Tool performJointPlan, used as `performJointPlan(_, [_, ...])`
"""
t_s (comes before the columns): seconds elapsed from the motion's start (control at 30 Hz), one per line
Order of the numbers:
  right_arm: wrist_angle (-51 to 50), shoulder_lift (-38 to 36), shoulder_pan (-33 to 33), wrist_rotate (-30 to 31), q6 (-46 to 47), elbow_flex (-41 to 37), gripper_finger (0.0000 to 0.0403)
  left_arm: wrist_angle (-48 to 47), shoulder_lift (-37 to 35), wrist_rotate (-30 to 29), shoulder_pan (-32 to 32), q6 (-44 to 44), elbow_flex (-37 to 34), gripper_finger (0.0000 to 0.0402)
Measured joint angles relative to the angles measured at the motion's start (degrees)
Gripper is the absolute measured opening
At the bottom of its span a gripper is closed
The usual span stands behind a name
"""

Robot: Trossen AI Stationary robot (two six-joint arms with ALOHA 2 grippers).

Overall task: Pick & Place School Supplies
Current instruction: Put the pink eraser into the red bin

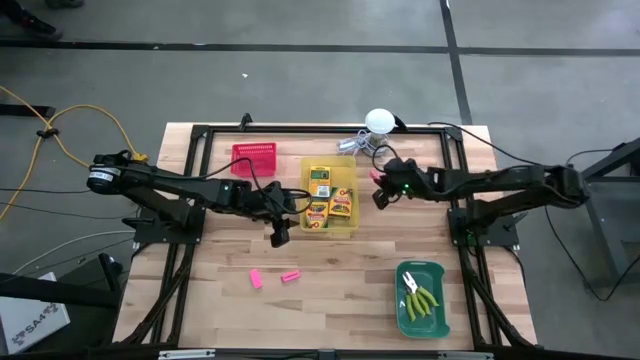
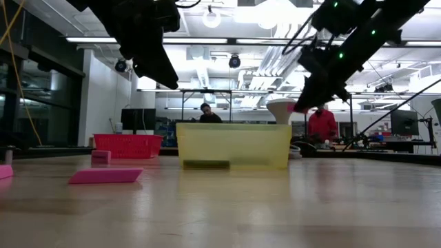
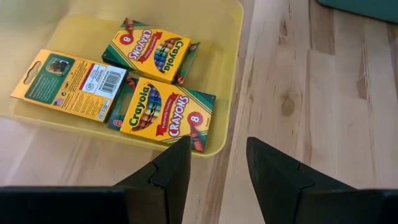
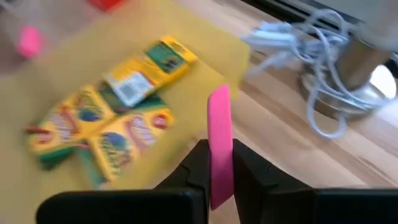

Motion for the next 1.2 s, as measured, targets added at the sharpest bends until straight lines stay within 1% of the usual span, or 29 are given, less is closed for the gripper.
performJointPlan(0.1, [1.0, -1.5, 2.1, -1.4, -0.2, 0.0, 0.0033, 0.0, 0.0, 0.0, 0.0, 0.0, 0.0, 0.0149])
performJointPlan(0.23, [5.0, -1.6, 5.6, -2.5, -0.2, 0.0, 0.0033, 0.7, 0.1, 0.0, 0.0, 0.0, 0.0, 0.0149])
performJointPlan(0.4, [13.5, -1.0, 10.0, -4.4, -1.2, 0.0, 0.0033, 5.6, 0.1, 0.1, 0.0, 2.1, 0.0, 0.0149])
performJointPlan(0.53, [19.4, -1.1, 13.2, -4.4, -2.8, 0.0, 0.0033, 10.9, 0.1, 3.8, 0.0, 5.6, 0.0, 0.0149])
performJointPlan(0.67, [22.7, -1.0, 15.9, -4.4, -4.3, 0.0, 0.0033, 16.5, 0.1, 8.1, 0.0, 8.6, 0.0, 0.0149])
performJointPlan(0.73, [24.2, -1.0, 16.9, -4.4, -5.1, 0.0, 0.0033, 19.0, 0.1, 9.1, 0.0, 9.6, 0.0, 0.0149])
performJointPlan(1.2, [34.1, -1.0, 22.8, -4.4, -14.8, 0.0, 0.0033, 30.8, 0.2, 9.2, 0.0, 10.7, 0.0, 0.0149])
